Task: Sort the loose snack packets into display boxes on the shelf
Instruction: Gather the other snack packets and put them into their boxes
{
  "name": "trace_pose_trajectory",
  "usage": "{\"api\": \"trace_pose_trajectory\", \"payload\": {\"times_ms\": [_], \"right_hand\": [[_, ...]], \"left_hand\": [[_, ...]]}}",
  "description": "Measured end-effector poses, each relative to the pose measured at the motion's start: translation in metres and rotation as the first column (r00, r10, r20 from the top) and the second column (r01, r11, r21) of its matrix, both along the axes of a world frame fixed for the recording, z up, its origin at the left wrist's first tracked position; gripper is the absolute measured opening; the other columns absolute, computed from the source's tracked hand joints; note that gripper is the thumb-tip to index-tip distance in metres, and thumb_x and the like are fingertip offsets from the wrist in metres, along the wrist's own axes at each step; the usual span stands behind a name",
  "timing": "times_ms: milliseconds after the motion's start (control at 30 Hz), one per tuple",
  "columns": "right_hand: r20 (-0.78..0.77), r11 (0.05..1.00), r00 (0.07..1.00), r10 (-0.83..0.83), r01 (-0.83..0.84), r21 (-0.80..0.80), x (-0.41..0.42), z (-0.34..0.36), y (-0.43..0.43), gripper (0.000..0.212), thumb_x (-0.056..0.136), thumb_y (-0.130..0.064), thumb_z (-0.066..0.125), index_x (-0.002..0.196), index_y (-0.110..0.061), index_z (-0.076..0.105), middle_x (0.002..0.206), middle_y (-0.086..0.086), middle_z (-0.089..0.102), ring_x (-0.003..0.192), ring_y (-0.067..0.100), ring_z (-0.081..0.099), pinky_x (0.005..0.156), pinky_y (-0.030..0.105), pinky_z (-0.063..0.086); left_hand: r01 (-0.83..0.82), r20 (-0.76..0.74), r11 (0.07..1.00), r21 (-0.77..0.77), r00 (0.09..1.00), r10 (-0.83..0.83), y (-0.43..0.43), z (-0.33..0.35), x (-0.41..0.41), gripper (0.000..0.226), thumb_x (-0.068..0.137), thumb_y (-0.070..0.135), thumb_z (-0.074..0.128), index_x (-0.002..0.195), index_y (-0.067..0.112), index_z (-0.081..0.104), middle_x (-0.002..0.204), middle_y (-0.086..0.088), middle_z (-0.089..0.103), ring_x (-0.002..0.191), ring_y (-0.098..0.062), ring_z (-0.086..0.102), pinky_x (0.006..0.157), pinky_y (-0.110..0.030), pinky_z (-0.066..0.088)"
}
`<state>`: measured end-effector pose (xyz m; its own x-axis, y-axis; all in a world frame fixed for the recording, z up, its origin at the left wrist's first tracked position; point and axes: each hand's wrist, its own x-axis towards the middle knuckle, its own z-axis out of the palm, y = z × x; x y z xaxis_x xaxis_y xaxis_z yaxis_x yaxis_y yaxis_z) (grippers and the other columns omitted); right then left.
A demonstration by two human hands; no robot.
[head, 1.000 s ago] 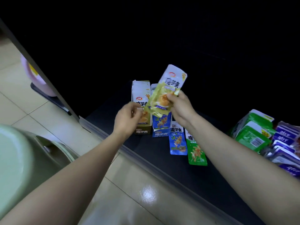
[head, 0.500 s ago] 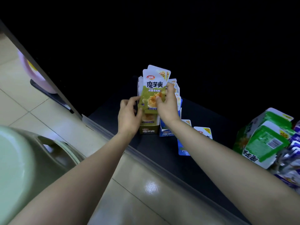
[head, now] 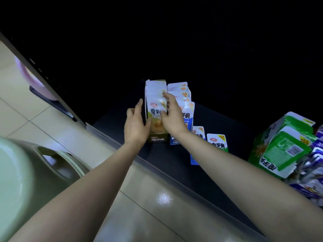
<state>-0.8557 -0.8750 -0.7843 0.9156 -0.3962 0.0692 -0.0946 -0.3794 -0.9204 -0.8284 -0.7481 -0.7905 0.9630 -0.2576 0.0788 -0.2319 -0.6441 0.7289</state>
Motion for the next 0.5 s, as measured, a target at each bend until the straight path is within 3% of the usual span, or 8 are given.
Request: {"api": "trace_pose_trajectory", "payload": {"times_ms": [67,133,233,333,433,500], "right_hand": [[0.036,1.0,0.999,0.002,-0.002,-0.009,-0.006,0.002,-0.008,0.064,0.093,0.009,0.044,0.151,-0.012,0.026,0.149,0.006,0.037,0.138,0.014,0.035,0.097,0.005,0.032],[0.129,0.999,0.992,0.006,-0.001,-0.034,-0.014,0.01,-0.015,0.06,0.092,0.006,0.043,0.148,-0.012,0.033,0.146,0.007,0.039,0.135,0.015,0.04,0.095,0.001,0.032],[0.28,0.997,0.96,-0.025,0.044,-0.061,-0.028,0.024,-0.033,0.046,0.086,-0.001,0.043,0.129,-0.01,0.053,0.126,0.008,0.054,0.111,0.019,0.056,0.086,0.016,0.045],[0.262,0.982,0.954,-0.146,0.173,-0.082,-0.05,0.026,-0.067,0.029,0.085,0.005,0.048,0.106,-0.01,0.061,0.098,0.005,0.064,0.087,0.016,0.061,0.076,0.022,0.05],[0.007,0.944,0.979,-0.202,0.196,-0.265,-0.081,0.006,-0.105,0.023,0.084,0.002,0.052,0.099,-0.012,0.064,0.093,0.003,0.065,0.079,0.018,0.061,0.08,0.038,0.052],[-0.234,0.935,0.961,-0.149,0.06,-0.35,-0.102,-0.008,-0.122,0.028,0.083,0.001,0.055,0.105,-0.012,0.066,0.105,0.009,0.062,0.087,0.022,0.061,0.088,0.038,0.049]], "left_hand": [[-0.02,-0.013,0.999,0.042,1.0,0.021,-0.002,0.0,-0.001,0.071,0.093,0.02,0.06,0.154,0.022,0.023,0.135,-0.009,0.041,0.098,-0.027,0.059,0.085,-0.043,0.051],[-0.09,0.069,0.994,0.064,0.994,0.085,-0.005,0.004,-0.005,0.066,0.09,0.017,0.061,0.149,0.013,0.031,0.134,-0.013,0.041,0.108,-0.03,0.054,0.089,-0.044,0.048],[-0.109,0.381,0.992,0.055,0.921,0.081,-0.014,0.018,-0.014,0.042,0.083,0.006,0.059,0.125,0.002,0.051,0.118,-0.018,0.047,0.104,-0.034,0.052,0.086,-0.042,0.043],[0.182,0.519,0.977,0.109,0.828,-0.212,-0.03,0.029,-0.023,0.025,0.081,0.003,0.054,0.105,0.005,0.059,0.104,-0.014,0.052,0.09,-0.032,0.055,0.073,-0.043,0.045],[0.569,0.421,0.771,0.287,0.648,-0.635,-0.053,0.027,-0.043,0.024,0.084,0.014,0.045,0.102,0.011,0.06,0.099,-0.007,0.054,0.083,-0.028,0.057,0.065,-0.041,0.049],[0.712,0.313,0.573,0.405,0.481,-0.819,-0.068,0.019,-0.059,0.033,0.083,0.019,0.039,0.108,0.012,0.06,0.101,-0.007,0.056,0.085,-0.027,0.058,0.066,-0.04,0.051]]}}
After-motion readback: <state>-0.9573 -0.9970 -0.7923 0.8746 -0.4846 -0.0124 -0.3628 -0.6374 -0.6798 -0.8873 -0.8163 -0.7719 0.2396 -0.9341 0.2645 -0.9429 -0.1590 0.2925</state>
